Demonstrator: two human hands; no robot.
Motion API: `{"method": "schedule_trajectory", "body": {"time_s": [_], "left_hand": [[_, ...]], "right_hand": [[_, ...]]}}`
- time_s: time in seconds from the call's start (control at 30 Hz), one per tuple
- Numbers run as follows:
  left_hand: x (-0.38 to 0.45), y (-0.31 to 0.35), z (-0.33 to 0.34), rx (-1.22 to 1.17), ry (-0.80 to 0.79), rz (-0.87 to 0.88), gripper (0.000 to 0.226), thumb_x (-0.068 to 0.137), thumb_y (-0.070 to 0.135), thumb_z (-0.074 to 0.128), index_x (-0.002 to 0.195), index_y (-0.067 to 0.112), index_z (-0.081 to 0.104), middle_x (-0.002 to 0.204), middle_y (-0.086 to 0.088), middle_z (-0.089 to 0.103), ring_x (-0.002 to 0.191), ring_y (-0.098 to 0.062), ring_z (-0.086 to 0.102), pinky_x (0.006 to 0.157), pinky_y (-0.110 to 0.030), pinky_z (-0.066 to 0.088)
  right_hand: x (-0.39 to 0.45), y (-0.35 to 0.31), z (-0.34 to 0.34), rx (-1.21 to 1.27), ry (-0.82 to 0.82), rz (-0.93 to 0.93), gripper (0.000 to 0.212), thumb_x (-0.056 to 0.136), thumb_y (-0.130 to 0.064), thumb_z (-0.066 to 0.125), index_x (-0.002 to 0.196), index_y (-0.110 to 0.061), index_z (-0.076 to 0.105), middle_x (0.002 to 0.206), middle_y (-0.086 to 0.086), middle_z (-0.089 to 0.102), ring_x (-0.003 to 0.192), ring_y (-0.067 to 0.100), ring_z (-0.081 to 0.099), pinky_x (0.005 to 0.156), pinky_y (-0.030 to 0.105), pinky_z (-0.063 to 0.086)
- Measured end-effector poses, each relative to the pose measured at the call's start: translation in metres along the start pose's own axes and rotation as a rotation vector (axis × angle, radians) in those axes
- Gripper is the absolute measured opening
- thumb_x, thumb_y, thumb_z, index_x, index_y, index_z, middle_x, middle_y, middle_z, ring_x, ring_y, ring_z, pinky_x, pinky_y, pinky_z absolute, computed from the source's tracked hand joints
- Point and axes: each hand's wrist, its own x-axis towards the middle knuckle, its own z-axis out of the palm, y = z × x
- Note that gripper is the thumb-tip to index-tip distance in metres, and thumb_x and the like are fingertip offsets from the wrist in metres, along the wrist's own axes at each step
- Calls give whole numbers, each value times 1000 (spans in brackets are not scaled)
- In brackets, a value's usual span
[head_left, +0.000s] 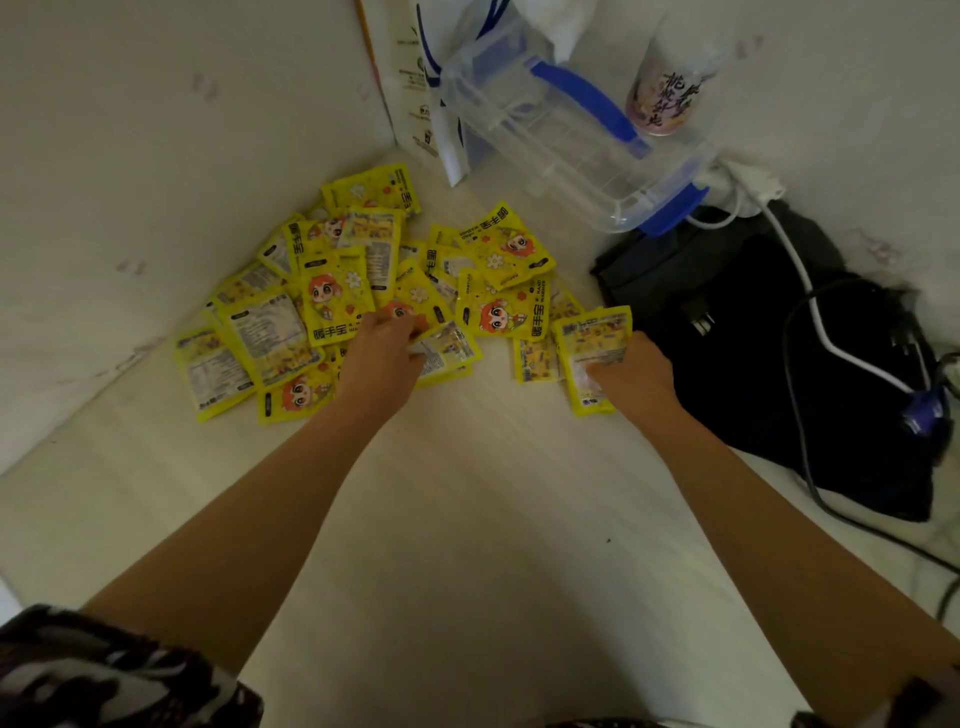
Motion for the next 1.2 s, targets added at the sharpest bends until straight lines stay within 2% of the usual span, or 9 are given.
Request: {"method": "schedule_trajectory", "body": {"time_s": [0.17,0.23,0.43,0.6,0.73,0.8,0.93,1.1,1.2], "left_hand": [[-10,2,13,44,-35,86,33,82,13,69,114,7,63,116,-14,60,110,-34,56,88,-41,44],[-7,2,14,61,-41,95,35,82,11,69,115,1,61,119,-16,56,105,-36,57,86,-43,45],[7,-4,17,159,-71,89,51,81,20,70,128,5,55,139,-12,48,131,-35,38,107,-49,34],[-3,0,20,274,-96,44,44,84,27,67,122,9,53,131,-11,50,128,-34,37,104,-49,30],[-12,1,21,251,-96,21,44,79,27,71,116,10,55,128,-10,48,120,-33,45,99,-47,35],[-18,1,21,175,-78,15,38,78,23,72,110,9,56,121,-11,50,107,-34,53,87,-44,42],[-37,1,22,-129,-7,-126,30,76,19,73,97,6,57,100,-13,57,89,-32,57,74,-41,46],[-75,3,24,-495,47,-334,24,75,20,77,90,17,59,92,-2,65,81,-24,65,72,-38,55],[-100,9,27,-638,83,-408,23,76,20,77,93,17,61,89,1,66,76,-18,65,64,-30,52]], "right_hand": [[-1,-2,0,-83,-34,5,61,77,-34,73,127,-11,47,132,18,46,125,39,43,102,44,38],[-3,0,-1,-34,-45,-32,58,77,-29,73,126,-10,49,130,18,49,125,36,43,100,40,39],[-14,7,0,59,-65,-56,47,80,-18,72,121,-2,54,123,16,58,116,33,56,92,35,47],[-22,13,3,50,-80,-54,51,81,-20,72,122,-1,49,126,20,55,117,37,54,95,40,47],[-26,20,7,56,-54,-37,51,80,-27,72,121,-6,51,125,17,55,118,38,52,99,46,44],[-29,23,6,87,-34,-52,48,81,-27,71,120,-6,52,123,16,56,118,37,52,100,47,43],[-37,31,3,229,-34,-111,40,82,-24,72,115,-6,59,114,12,63,106,27,60,79,27,43],[-51,42,-3,373,-70,-175,32,81,-19,73,109,-8,63,105,6,67,98,22,63,84,30,49],[-65,48,-6,424,-88,-209,28,82,-17,72,109,-13,64,100,2,65,95,19,63,82,30,49]]}}
